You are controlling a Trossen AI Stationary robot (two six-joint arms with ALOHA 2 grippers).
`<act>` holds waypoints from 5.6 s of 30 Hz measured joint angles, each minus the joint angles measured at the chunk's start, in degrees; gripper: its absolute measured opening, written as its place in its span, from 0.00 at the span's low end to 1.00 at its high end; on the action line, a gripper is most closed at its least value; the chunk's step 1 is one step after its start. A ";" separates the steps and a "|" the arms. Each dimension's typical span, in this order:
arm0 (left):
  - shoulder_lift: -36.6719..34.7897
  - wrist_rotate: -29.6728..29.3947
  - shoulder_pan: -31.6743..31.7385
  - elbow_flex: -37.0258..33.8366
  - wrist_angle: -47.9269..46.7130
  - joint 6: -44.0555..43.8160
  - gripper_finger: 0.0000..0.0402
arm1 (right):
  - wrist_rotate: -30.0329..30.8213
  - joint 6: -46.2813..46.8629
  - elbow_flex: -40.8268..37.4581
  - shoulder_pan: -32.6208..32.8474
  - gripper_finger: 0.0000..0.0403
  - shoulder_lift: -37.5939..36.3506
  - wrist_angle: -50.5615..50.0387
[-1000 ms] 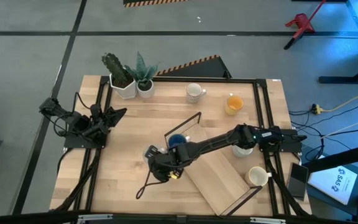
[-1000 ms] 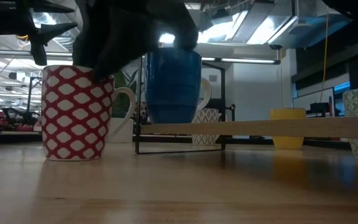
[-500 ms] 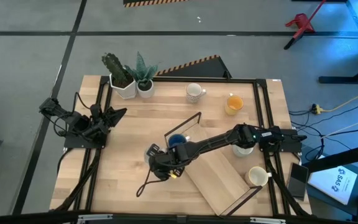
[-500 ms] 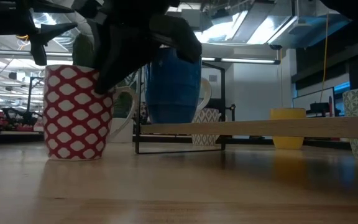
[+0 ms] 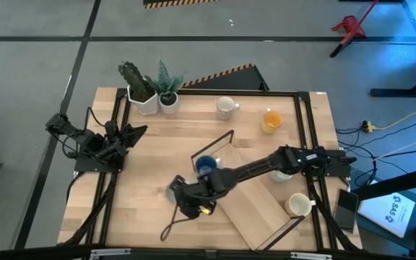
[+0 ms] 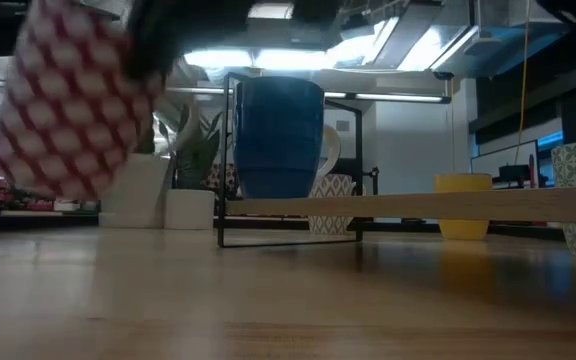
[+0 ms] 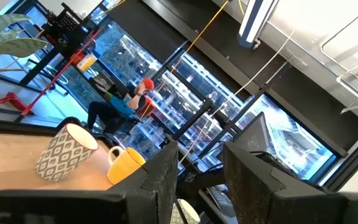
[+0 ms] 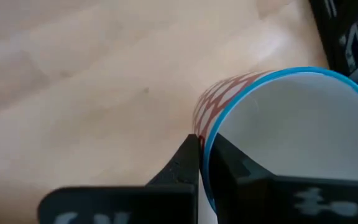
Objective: Place coffee mugs
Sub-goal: Put the red patterned mug on the shelf, then put the green patterned mug on the shelf
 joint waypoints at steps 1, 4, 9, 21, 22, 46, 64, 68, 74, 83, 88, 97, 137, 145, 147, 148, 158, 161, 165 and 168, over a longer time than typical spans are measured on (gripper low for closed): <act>-0.01 0.01 0.01 0.00 0.00 -0.01 0.30 | -0.03 1.43 0.06 0.46 0.01 -0.71 -1.28; 0.01 0.00 0.00 0.00 0.01 -0.04 0.30 | 0.08 5.67 0.50 2.12 0.01 -3.18 -8.12; 0.01 0.08 0.02 0.00 -0.01 -0.07 0.30 | 0.38 14.62 0.46 5.67 0.00 -6.21 -19.61; -0.01 0.31 0.01 0.00 0.01 -0.02 0.30 | -0.88 27.32 0.42 12.68 0.00 -7.28 -28.50; 0.00 0.31 0.02 0.00 0.01 -0.04 0.30 | -1.25 27.71 0.41 12.65 0.00 -7.39 -28.96; 0.01 -0.54 0.00 0.00 -0.19 0.00 0.30 | -2.49 33.27 -39.58 9.96 0.00 -39.01 -11.65; 0.01 -1.94 0.00 0.00 -1.80 0.02 0.30 | -5.89 30.39 -39.45 8.88 0.00 -32.13 -7.75; 0.01 -1.86 0.00 0.00 -2.47 -0.02 0.30 | -6.80 30.94 -39.45 8.84 0.00 -31.28 -7.23; -0.01 -1.55 0.00 0.00 -2.58 -0.04 0.30 | -6.81 30.92 -39.45 8.89 0.00 -30.44 -8.22; -0.01 -1.66 0.00 0.00 -2.64 -0.02 0.30 | -5.80 29.55 -39.46 8.82 0.00 -30.44 -8.12; 0.01 -1.70 0.00 0.00 -2.64 -0.02 0.30 | -5.80 29.27 -39.46 8.82 0.00 -29.97 -7.86; -0.01 -1.75 0.00 0.00 -2.79 -0.02 0.30 | -5.72 27.85 -39.41 8.71 0.00 -29.73 -7.34; -0.01 -1.77 0.02 0.00 -2.81 0.00 0.30 | -6.02 26.43 -39.40 7.66 0.25 -29.59 -5.15; 0.00 -1.77 0.01 0.00 -2.83 0.01 0.30 | -6.30 31.55 -30.14 7.71 0.36 -29.59 -12.02; 0.00 -1.77 0.00 0.00 -2.83 -0.02 0.30 | -6.31 34.43 -26.80 7.71 0.36 -29.68 -17.69; -0.01 -1.77 0.01 0.00 -2.81 -0.02 0.30 | -6.31 36.44 -25.37 7.71 0.36 -29.68 -21.39; -0.01 -1.66 0.00 0.00 -2.81 -0.06 0.30 | -2.92 54.26 -27.76 8.62 0.36 -39.34 -35.75; -0.01 -1.70 0.01 0.00 -2.81 -0.04 0.30 | -1.03 59.84 -34.64 8.47 0.35 -45.38 -35.87; 0.01 -1.89 0.00 0.00 -2.91 -0.02 0.30 | -1.35 67.51 -46.85 8.45 0.35 -53.09 -35.12; 0.00 -2.29 0.00 0.00 -3.03 -0.03 0.30 | -3.07 71.36 -56.16 8.45 0.35 -58.18 -28.71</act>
